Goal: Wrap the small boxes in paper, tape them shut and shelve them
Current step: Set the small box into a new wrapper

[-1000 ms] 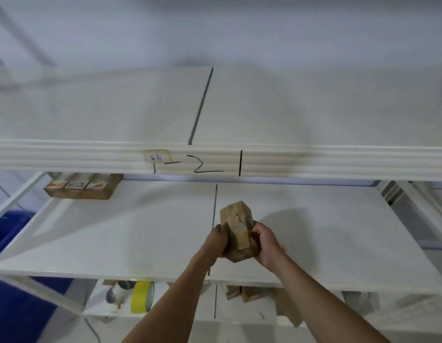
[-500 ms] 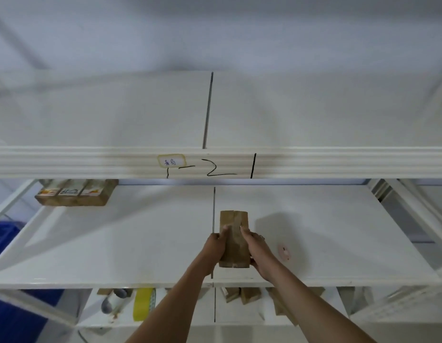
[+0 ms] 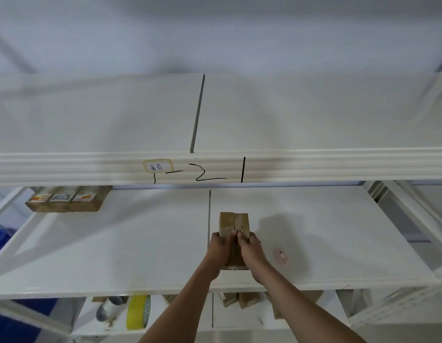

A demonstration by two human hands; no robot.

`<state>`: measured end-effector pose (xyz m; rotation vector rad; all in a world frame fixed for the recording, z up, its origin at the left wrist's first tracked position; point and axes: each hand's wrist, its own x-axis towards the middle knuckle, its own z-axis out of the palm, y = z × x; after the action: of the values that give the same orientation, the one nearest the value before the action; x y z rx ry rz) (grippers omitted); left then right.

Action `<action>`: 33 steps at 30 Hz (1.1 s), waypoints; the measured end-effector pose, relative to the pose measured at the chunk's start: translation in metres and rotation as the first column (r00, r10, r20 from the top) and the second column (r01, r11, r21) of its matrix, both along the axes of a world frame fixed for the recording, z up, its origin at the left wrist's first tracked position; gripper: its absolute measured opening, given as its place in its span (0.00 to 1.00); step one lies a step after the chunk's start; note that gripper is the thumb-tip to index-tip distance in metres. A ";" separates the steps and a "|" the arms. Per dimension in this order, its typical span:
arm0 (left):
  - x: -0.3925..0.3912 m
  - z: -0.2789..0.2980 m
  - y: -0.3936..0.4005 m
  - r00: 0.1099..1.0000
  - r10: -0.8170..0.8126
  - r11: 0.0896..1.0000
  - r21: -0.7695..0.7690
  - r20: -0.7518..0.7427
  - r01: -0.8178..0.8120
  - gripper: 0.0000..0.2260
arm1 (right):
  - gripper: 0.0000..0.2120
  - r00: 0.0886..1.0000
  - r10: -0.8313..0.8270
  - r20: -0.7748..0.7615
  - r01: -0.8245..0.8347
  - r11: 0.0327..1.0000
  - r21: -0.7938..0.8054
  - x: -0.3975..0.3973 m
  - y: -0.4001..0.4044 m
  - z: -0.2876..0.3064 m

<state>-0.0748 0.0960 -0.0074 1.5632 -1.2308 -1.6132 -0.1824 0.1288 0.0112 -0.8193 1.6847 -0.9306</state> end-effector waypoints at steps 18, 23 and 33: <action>-0.005 0.033 -0.002 0.991 0.088 0.996 -0.008 -0.102 -0.089 0.25 | 0.27 0.983 -0.013 -0.185 -0.004 0.996 -0.089 -0.005 -0.017 0.030; -0.009 0.028 -0.001 0.993 0.104 0.993 -0.049 -0.064 -0.107 0.31 | 0.26 0.960 -0.036 -0.279 -0.008 0.988 -0.153 -0.001 -0.011 0.030; 0.022 0.028 0.013 0.937 -0.253 0.945 0.147 -0.240 0.293 0.29 | 0.30 0.986 -0.027 -0.163 0.013 0.996 -0.089 -0.018 -0.017 0.035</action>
<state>-0.0529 0.1086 0.0202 1.3148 -1.2530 -2.0672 -0.2001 0.1116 0.0465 -0.9616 1.8062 -0.9790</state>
